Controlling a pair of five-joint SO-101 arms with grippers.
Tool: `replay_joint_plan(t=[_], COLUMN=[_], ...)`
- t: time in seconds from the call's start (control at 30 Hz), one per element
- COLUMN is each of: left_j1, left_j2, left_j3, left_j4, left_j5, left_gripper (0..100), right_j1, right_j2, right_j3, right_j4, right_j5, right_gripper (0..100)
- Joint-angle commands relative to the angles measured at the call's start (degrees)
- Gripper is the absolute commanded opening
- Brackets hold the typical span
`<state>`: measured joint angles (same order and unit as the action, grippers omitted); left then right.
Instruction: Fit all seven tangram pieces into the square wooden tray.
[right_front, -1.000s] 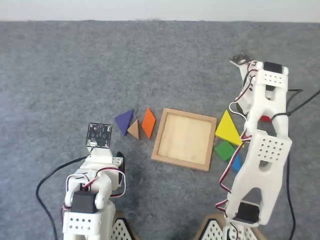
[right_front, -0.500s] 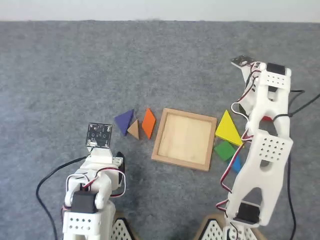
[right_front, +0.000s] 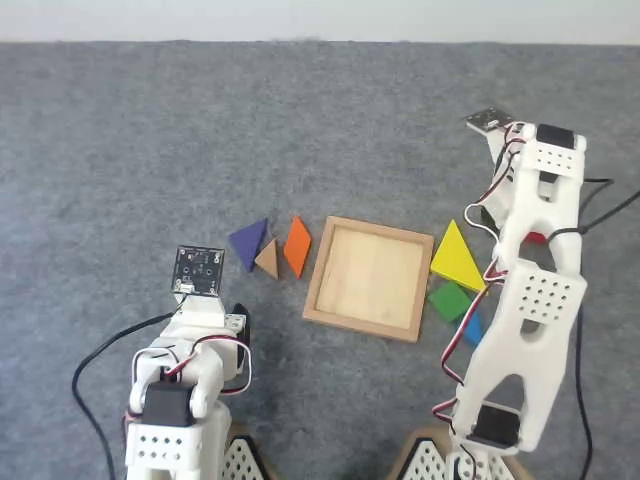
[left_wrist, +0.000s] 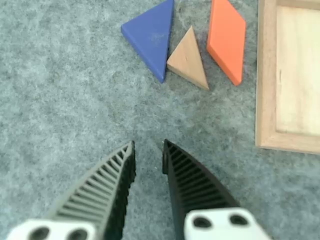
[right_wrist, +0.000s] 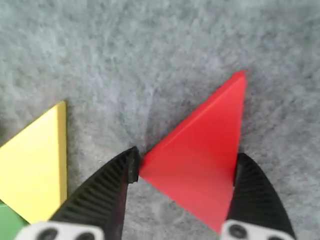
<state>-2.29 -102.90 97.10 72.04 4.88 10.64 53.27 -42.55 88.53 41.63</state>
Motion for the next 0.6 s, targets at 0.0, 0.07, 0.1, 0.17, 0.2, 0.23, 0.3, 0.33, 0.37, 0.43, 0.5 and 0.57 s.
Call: replay_joint_plan(t=[0.0, 0.07, 0.1, 0.17, 0.2, 0.23, 0.3, 0.33, 0.37, 0.43, 0.5, 0.57], left_j1=[0.18, 0.18, 0.18, 0.18, 0.18, 0.18, 0.18, 0.18, 0.18, 0.18, 0.18, 0.18], left_j2=[-1.14, -1.14, -1.14, -1.14, -1.14, -1.14, -1.14, -1.14, -1.14, -1.14, -1.14, -1.14], left_j3=[-0.75, -0.75, -0.75, -0.75, -0.75, -0.75, -0.75, -0.75, -0.75, -0.75, -0.75, -0.75], left_j4=[0.35, 0.35, 0.35, 0.35, 0.35, 0.35, 0.35, 0.35, 0.35, 0.35, 0.35, 0.35], left_j5=[-0.26, -0.26, -0.26, -0.26, -0.26, -0.26, -0.26, -0.26, -0.26, -0.26, -0.26, -0.26], left_gripper=[9, 9, 9, 9, 9, 9, 9, 9, 9, 9, 9, 9], right_j1=[0.31, 0.31, 0.31, 0.31, 0.31, 0.40, 0.66, 0.66, 0.40, -0.40, -1.98, -4.26], right_j2=[-0.22, -0.22, -0.22, -0.22, -0.31, -0.31, -0.31, -0.75, -1.63, -4.62, -9.63, -16.13], right_j3=[-2.46, -5.10, -7.03, -10.29, -11.78, -13.01, -15.03, -15.38, -15.47, -13.89, -10.11, -3.87], right_j4=[4.97, 8.75, 10.68, 13.76, 14.20, 14.20, 14.20, 14.37, 14.37, 14.55, 14.55, 14.55], right_j5=[0.09, 0.00, -0.09, -0.79, -2.11, -3.34, -5.27, -6.07, -6.77, -8.53, -10.29, -11.08], right_gripper=[19.5, 19.5, 19.5, 19.4, 19.4, 19.4, 19.3, 19.3, 19.3, 19.3, 19.3, 19.3])
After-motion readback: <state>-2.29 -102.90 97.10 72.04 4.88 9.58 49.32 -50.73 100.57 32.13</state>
